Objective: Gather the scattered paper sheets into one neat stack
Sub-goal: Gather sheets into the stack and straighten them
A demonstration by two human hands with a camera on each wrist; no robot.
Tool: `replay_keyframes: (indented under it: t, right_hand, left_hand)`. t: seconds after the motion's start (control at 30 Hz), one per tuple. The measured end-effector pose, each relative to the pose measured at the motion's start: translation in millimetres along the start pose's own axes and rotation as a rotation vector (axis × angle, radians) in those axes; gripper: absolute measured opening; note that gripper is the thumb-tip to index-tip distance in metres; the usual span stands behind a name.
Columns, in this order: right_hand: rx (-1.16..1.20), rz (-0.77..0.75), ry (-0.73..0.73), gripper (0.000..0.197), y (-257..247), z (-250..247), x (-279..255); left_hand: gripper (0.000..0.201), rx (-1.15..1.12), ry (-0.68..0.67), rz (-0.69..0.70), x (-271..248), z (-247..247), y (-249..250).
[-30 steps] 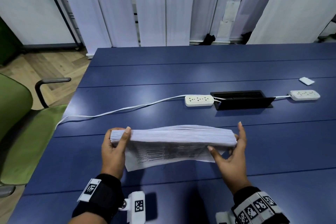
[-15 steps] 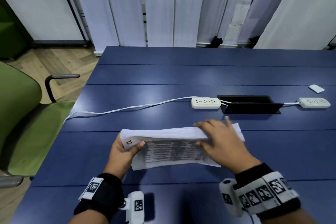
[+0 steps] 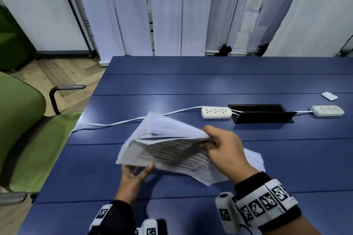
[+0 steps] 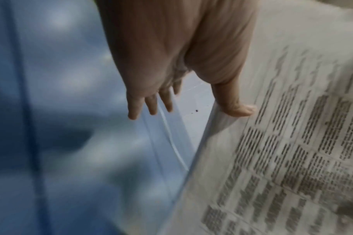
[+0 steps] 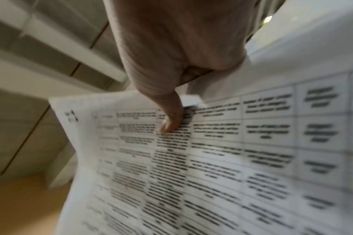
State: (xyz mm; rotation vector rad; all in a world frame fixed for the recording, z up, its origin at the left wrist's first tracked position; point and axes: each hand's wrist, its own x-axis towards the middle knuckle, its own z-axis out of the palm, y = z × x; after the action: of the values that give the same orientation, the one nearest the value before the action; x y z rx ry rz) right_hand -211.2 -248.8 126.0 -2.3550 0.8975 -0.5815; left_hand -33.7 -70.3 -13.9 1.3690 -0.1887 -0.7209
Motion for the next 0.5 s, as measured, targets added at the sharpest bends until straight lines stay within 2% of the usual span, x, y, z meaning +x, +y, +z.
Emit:
replay_keyframes:
  t: [0.07, 0.1, 0.17, 0.2, 0.27, 0.33, 0.4, 0.5]
  right_hand:
    - [0.533, 0.104, 0.042, 0.025, 4, -6, -3]
    - [0.747, 0.145, 0.073, 0.027, 5, -6, -5]
    - [0.965, 0.213, 0.153, 0.032, 10, -1, -9]
    - [1.019, 0.239, 0.199, 0.033, 12, 3, -11]
    - [1.048, 0.272, 0.272, 0.030, 16, 10, -13]
    - [1.028, 0.284, 0.310, 0.030, 19, 14, -15]
    - [1.005, 0.301, 0.322, 0.031, 25, 19, -18]
    - [0.939, 0.339, 0.275, 0.051, 32, 24, -28]
  left_hand:
    - [0.082, -0.002, -0.134, 0.029, -7, 18, 22]
    - [0.065, 0.013, -0.195, 0.068, -11, 30, 36]
    - [0.019, 0.003, -0.237, 0.193, -16, 52, 62]
    - [0.019, -0.002, -0.216, 0.265, -15, 60, 72]
    - [0.031, 0.012, -0.185, 0.363, -15, 72, 86]
    - [0.036, 0.028, -0.177, 0.411, -16, 77, 89]
    - [0.037, 0.042, -0.179, 0.415, -16, 76, 85]
    - [0.045, 0.103, -0.185, 0.349, -19, 74, 68]
